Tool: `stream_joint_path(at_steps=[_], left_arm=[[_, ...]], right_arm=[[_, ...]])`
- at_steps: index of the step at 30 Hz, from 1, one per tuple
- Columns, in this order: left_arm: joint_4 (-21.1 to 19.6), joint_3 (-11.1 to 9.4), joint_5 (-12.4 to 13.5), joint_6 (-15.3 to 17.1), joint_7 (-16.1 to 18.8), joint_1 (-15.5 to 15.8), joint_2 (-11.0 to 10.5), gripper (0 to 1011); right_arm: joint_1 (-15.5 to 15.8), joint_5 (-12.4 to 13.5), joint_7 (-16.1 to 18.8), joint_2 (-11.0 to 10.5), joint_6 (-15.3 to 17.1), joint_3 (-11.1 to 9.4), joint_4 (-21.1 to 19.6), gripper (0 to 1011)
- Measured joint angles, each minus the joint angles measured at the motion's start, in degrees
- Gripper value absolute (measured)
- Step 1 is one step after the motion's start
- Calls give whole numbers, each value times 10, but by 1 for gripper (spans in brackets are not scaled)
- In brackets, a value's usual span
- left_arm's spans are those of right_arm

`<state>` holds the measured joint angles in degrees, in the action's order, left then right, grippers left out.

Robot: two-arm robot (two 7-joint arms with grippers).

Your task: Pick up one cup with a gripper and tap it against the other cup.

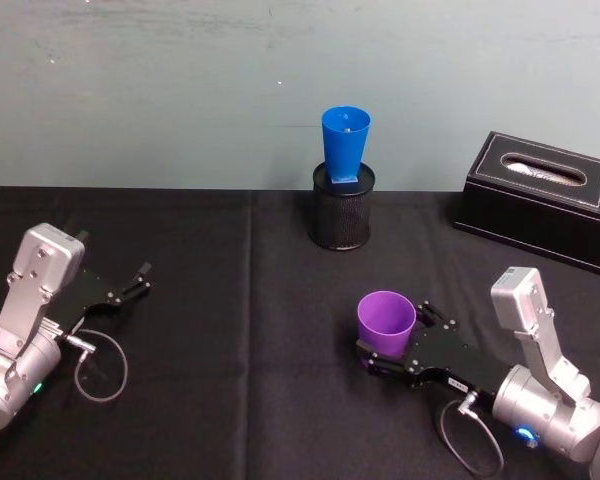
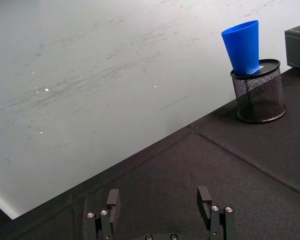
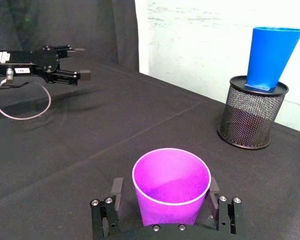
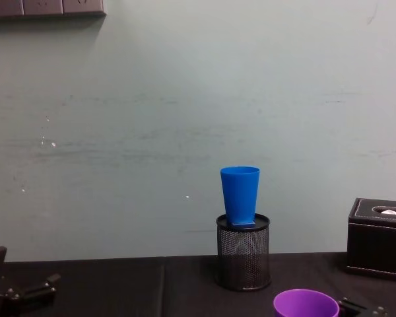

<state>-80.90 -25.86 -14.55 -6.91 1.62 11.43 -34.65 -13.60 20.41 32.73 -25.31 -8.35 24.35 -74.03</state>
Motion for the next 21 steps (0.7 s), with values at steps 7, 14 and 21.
stream_joint_path(at_steps=[7,14,21], left_arm=[[0,0,0,0,0,0,0,1011],[0,0,0,0,0,0,0,1011],[0,0,0,0,0,0,0,1011]], right_arm=[[-2,-5,-1,6,-6,-1,5,1002],[-2,-9,-3,9,-12,-4,7,1002],[-1,-11,-5,10,-16,-6,8,1002]])
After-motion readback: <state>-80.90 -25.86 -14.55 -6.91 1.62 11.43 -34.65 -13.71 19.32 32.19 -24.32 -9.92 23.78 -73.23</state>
